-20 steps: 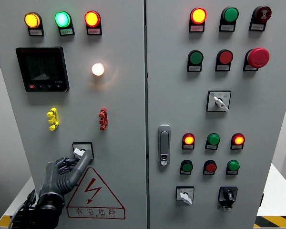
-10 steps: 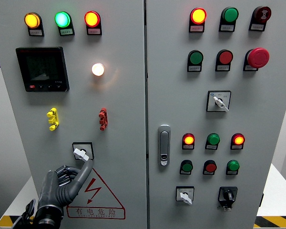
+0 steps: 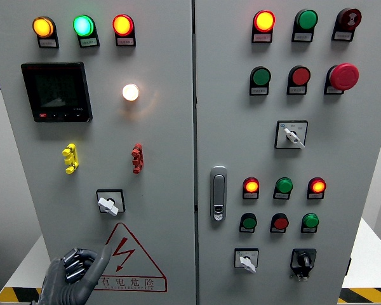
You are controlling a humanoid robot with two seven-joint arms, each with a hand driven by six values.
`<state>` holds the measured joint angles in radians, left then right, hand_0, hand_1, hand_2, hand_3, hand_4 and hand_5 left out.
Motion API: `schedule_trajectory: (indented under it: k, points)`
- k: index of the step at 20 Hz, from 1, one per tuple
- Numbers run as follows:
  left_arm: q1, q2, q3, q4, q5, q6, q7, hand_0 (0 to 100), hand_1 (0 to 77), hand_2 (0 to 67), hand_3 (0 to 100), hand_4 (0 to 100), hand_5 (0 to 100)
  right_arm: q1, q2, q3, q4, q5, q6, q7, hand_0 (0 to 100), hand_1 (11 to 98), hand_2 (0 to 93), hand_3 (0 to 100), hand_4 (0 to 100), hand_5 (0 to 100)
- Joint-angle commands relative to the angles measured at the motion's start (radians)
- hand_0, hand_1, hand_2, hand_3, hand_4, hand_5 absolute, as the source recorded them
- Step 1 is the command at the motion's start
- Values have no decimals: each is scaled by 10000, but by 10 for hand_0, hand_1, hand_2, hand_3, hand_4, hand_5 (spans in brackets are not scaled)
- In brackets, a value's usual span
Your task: Turn on light switch 1
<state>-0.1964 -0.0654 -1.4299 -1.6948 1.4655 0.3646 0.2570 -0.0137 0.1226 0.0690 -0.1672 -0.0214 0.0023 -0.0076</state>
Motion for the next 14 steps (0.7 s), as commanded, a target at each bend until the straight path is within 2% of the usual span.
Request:
schedule_trajectory:
  k: [1, 2, 3, 4, 5, 6, 8, 9, 12, 14]
  points:
    - [643, 407, 48, 104, -1320, -194, -636, 0, 540, 542, 939, 1000, 826, -1, 1, 0, 0, 0, 8, -1, 0, 195, 0, 194, 191, 107]
    - [888, 773, 109, 181, -1886, -271, -820, 0, 537, 535, 948, 1000, 835, -1, 1, 0, 0, 0, -7, -1, 0, 195, 0, 194, 191, 106]
    - [1042, 1202, 322, 409, -2363, -287, -1034, 0, 530, 537, 957, 1000, 843, -1, 16, 0, 0, 0, 8, -1, 0, 195, 0, 194, 191, 106]
    - [1134, 1662, 734, 776, -2930, -272, -1325, 0, 527, 539, 959, 1000, 843, -1, 1, 0, 0, 0, 8, -1, 0, 195, 0, 194, 191, 106]
    - [1181, 1940, 1087, 1144, -3330, -256, -1556, 0, 525, 537, 960, 1000, 845, -1, 16, 0, 0, 0, 8, -1, 0, 196, 0, 194, 191, 106]
    - [1257, 2155, 1440, 1664, -3683, -241, -1847, 0, 513, 533, 956, 1000, 844, -1, 1, 0, 0, 0, 8, -1, 0, 195, 0, 194, 191, 106]
    - [1456, 2448, 2298, 2691, -4343, -241, -2581, 0, 490, 519, 945, 1000, 819, -1, 16, 0, 0, 0, -7, -1, 0, 196, 0, 194, 191, 106]
    - [1564, 2464, 2652, 3168, -4635, -256, -2935, 0, 476, 495, 928, 1000, 788, -1, 16, 0, 0, 0, 8, -1, 0, 196, 0, 194, 191, 106]
    - [1642, 2449, 3909, 5084, -5479, -317, -3948, 0, 446, 457, 902, 981, 775, -1, 16, 0, 0, 0, 8, -1, 0, 196, 0, 194, 191, 106]
    - [1520, 2449, 5120, 6739, -6443, -561, -5004, 0, 415, 430, 867, 942, 736, -1, 16, 0, 0, 0, -7, -1, 0, 196, 0, 194, 191, 106]
